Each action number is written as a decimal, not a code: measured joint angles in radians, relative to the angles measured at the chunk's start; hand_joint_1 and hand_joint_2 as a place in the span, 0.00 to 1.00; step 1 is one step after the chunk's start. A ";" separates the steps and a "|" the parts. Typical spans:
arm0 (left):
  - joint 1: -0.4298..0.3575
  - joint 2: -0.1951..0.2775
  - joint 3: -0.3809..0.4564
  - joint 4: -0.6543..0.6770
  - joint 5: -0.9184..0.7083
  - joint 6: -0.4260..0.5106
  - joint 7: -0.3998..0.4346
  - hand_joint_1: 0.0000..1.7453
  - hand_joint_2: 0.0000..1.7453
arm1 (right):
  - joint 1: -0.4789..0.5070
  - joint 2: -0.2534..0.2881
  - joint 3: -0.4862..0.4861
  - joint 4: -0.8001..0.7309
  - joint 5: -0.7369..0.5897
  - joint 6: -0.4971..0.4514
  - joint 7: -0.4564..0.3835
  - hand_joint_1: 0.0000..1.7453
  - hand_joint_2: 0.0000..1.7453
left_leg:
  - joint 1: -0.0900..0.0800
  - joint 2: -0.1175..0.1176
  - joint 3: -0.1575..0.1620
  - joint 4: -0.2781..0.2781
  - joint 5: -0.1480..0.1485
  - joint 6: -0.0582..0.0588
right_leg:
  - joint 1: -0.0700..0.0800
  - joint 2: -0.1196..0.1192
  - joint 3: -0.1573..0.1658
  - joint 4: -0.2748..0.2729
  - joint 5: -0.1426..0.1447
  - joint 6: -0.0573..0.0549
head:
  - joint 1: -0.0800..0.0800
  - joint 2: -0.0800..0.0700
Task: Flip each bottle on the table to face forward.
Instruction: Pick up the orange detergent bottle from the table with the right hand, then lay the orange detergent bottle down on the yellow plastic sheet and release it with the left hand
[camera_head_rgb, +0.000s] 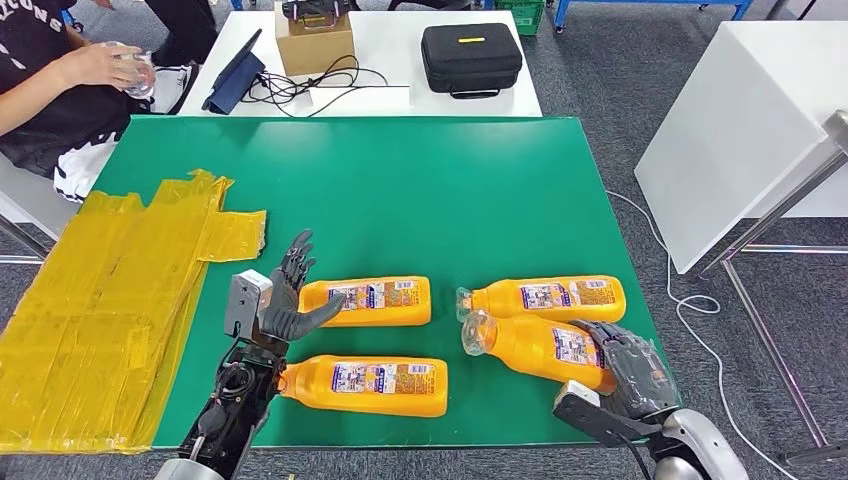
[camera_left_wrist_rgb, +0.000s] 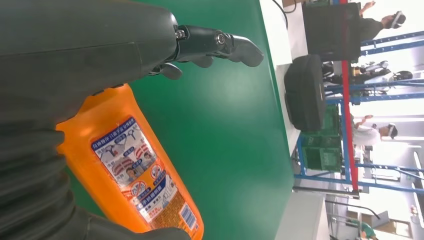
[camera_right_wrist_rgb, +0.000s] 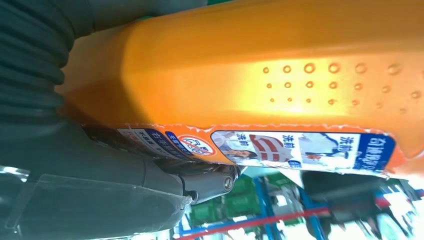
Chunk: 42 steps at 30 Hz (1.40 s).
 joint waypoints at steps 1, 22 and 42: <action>0.000 0.000 0.000 0.001 -0.001 0.000 -0.003 0.00 1.00 | 0.002 0.012 0.001 -0.006 -0.006 -0.008 -0.008 1.00 1.00 | 0.000 0.000 0.000 0.000 0.000 0.000 | 0.000 0.000 0.000 0.000 0.000 0.000 | 0.000 0.000; -0.001 -0.017 -0.024 -0.031 -0.033 -0.001 0.016 0.00 1.00 | -0.070 0.212 -0.073 -0.031 -0.362 -0.102 -0.073 1.00 1.00 | 0.000 0.000 0.000 0.000 0.000 0.000 | 0.000 0.000 0.000 0.000 0.000 0.000 | 0.000 0.000; -0.005 -0.013 -0.176 -0.267 0.034 -0.046 0.087 0.00 1.00 | -0.312 0.258 0.045 0.206 -0.519 -0.134 -0.105 1.00 1.00 | 0.000 0.000 -0.001 0.000 0.001 0.000 | 0.000 0.000 0.000 0.001 0.000 0.000 | 0.000 0.000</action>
